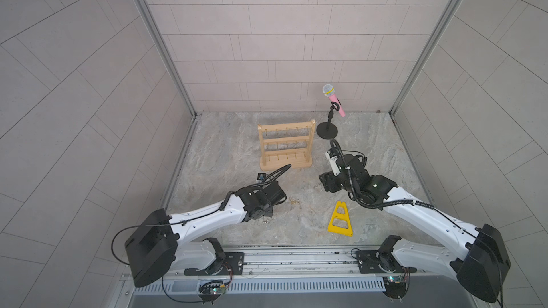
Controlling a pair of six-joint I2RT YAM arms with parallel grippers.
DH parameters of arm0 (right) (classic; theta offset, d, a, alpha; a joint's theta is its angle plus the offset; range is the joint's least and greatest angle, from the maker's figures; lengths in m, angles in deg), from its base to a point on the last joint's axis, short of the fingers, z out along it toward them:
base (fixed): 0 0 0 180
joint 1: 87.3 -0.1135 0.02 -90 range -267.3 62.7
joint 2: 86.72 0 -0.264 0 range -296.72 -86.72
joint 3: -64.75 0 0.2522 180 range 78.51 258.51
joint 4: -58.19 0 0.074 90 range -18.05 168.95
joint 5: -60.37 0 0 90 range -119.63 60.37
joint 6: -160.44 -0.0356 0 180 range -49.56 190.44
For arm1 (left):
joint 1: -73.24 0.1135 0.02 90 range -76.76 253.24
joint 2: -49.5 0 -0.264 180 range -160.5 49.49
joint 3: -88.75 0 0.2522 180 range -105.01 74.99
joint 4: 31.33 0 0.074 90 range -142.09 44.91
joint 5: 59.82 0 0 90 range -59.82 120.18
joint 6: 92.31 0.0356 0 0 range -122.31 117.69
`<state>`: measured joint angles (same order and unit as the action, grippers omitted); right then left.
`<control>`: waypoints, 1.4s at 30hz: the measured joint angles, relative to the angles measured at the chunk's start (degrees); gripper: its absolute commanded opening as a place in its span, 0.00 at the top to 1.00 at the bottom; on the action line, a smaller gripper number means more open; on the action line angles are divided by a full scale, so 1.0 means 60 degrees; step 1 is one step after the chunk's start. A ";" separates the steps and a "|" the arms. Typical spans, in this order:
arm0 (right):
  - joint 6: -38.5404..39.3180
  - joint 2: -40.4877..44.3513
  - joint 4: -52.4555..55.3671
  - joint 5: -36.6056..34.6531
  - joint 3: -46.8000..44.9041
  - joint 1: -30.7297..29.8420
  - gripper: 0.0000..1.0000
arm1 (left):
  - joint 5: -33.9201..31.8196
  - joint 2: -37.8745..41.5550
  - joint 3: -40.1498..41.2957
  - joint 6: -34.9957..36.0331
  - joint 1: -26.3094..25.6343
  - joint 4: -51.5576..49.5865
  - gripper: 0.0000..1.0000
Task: Hang the necklace on the jewelry display stand
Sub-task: Pick up the necklace from the center of the board.
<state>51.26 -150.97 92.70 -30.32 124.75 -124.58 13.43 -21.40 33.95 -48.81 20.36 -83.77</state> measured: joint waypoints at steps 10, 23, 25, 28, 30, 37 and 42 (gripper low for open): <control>0.0262 0.0076 -0.2455 0.2823 -0.1475 -0.0670 0.27 | -0.0375 0.1504 -0.1002 0.0197 0.0000 -0.1020 1.00; 0.0393 -0.1144 -0.6561 0.4339 -0.2426 -0.1832 0.33 | -0.0386 0.2106 -0.2772 0.0776 0.0000 -0.2011 1.00; 0.0433 -0.1424 -0.6819 0.4360 -0.2208 -0.1945 0.34 | -0.0361 0.2065 -0.3115 0.0918 0.0000 -0.2120 1.00; 0.0463 -0.1719 -0.7220 0.4393 -0.1774 -0.2036 0.36 | -0.0251 0.1949 -0.3643 0.1100 0.0000 -0.2255 1.00; 0.0481 -0.1810 -0.7482 0.4441 -0.1508 -0.2040 0.36 | -0.0164 0.1854 -0.3949 0.1206 0.0000 -0.2302 1.00; 0.0707 -0.2102 -0.7949 0.4827 -0.0790 -0.2040 0.40 | 0.0208 0.1534 -0.4798 0.1566 0.0000 -0.2503 1.00; 0.0933 -0.2302 -0.7941 0.5151 -0.0488 -0.2040 0.45 | 0.0466 0.1362 -0.5289 0.1880 0.0000 -0.2586 1.00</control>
<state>56.86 -164.78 45.06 0.59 121.82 -136.82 16.23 -13.22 2.21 -37.53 20.36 -99.29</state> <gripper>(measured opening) 0.565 0.040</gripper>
